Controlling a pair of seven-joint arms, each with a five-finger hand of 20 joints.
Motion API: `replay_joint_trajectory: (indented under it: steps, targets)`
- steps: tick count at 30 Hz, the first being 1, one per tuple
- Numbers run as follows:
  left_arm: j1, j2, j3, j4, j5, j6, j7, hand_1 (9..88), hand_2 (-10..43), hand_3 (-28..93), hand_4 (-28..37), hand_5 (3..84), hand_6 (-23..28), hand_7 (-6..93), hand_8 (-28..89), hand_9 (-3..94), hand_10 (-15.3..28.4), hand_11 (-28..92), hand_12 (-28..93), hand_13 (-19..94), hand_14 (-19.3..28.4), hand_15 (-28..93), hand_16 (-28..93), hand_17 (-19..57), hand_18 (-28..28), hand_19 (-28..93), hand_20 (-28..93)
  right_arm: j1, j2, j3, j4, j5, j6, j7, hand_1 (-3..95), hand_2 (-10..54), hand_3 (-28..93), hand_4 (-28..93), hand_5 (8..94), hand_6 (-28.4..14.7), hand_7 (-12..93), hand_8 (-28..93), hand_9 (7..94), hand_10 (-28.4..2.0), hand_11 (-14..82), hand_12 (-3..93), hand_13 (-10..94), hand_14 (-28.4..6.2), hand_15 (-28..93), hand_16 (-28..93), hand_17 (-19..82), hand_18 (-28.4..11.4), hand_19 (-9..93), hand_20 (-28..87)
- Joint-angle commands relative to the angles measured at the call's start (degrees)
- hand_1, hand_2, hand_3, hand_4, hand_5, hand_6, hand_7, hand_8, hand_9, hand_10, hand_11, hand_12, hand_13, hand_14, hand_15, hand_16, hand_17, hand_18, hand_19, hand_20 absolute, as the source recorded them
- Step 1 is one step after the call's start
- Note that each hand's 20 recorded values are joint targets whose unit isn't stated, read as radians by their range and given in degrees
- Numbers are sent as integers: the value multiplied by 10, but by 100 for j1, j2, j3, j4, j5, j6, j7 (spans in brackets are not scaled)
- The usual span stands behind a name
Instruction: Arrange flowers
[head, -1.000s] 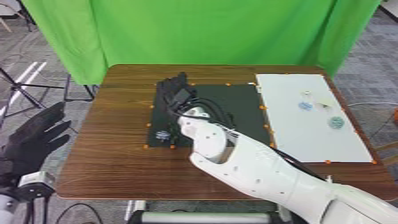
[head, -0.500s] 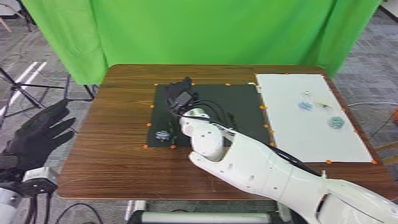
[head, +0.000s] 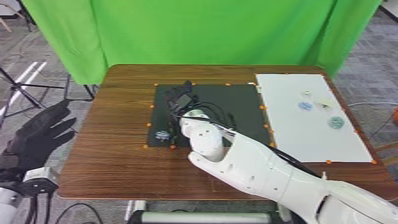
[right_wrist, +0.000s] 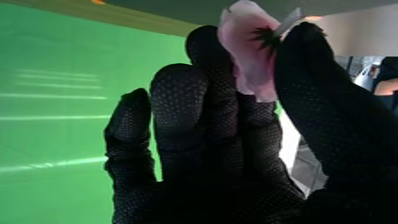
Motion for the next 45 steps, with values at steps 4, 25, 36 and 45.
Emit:
replay_joint_trajectory:
  steps: [4, 25, 36, 45]
  targets:
    - [49, -5, -2, 16, -9, -48, -70, 233, -21, 701, -265, 217, 5, 176, -94, 170, 86, 92, 202, 126, 115, 160, 79, -126, 177, 342, 98, -58, -41, 56, -122, -68, -245, -108, 311, -95, 825, -283, 616, 21, 352, -178, 666, -94, 386, 300, 588, -62, 711, 342, 185, -199, 747, 563]
    - [456, -490, -130, -164, 26, 80, 197, 235, -18, 699, -263, 217, 5, 176, -94, 171, 86, 94, 201, 126, 115, 161, 78, -126, 177, 342, 98, -292, 1397, 1561, -1399, 264, -109, 94, 238, -95, 846, -283, 401, -47, 341, -141, 392, -155, 473, 337, 495, -96, 750, 301, 143, -209, 746, 569]
    - [578, -615, -189, -214, 33, 126, 217, 236, -17, 698, -263, 217, 6, 175, -94, 171, 86, 95, 199, 127, 115, 161, 78, -125, 177, 342, 98, -1542, 3113, 2763, -1253, 641, -1158, 1342, 265, -95, 873, -282, 309, -85, 238, -96, 302, -179, 231, 268, 309, -140, 439, 170, 85, -203, 655, 463]
    - [592, -624, -206, -212, 31, 79, 179, 237, -16, 697, -263, 217, 5, 177, -94, 171, 86, 95, 200, 126, 115, 162, 78, -126, 177, 343, 98, -3030, 3493, 4215, -1761, 960, -1459, 2072, 273, -95, 867, -278, 257, -112, 170, -70, 238, -199, 119, 262, 225, -199, 181, 208, 24, -231, 540, 291]
